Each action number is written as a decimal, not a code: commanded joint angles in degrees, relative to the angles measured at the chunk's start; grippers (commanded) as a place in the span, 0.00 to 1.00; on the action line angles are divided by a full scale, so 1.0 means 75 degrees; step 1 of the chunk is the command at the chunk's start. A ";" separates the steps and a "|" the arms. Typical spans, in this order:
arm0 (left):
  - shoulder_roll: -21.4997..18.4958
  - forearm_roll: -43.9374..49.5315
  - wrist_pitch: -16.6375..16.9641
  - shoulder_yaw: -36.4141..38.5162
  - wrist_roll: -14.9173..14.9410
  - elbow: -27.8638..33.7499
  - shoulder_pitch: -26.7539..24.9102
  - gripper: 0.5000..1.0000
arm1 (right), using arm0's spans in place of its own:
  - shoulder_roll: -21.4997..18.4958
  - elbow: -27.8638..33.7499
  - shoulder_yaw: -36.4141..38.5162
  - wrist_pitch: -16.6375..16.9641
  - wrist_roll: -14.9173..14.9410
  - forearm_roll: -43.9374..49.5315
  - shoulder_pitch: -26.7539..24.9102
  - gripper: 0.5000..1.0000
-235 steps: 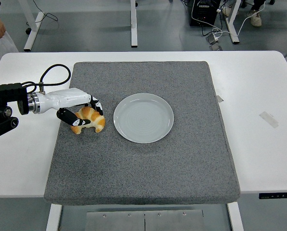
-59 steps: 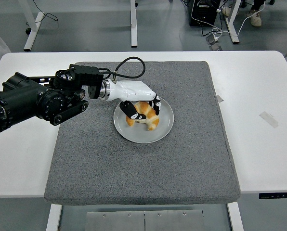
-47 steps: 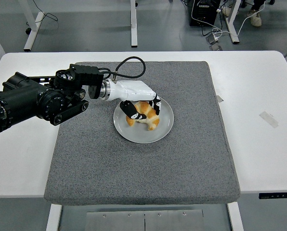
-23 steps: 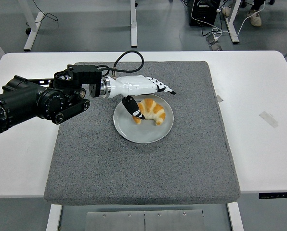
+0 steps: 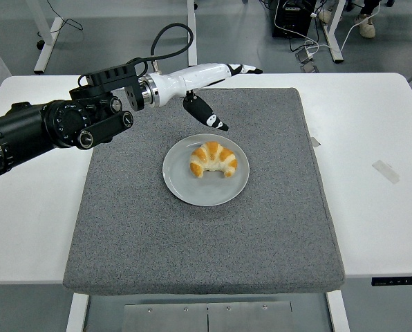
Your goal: Place the bread on the plate
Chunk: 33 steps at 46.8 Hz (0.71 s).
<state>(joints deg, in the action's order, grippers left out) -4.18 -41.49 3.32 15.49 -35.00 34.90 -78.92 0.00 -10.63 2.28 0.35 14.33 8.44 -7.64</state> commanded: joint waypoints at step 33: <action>-0.0697 0.5004 -0.0782 -0.4641 0.1912 -0.0012 0.2376 0.99 | 0.0000 0.0000 -0.0011 0.0000 -0.0001 0.0000 -0.0001 1.00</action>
<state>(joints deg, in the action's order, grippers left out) -9.37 -5.78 -2.55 -12.57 -22.57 34.79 -64.16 0.00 -10.55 2.23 0.35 14.34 8.44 -7.65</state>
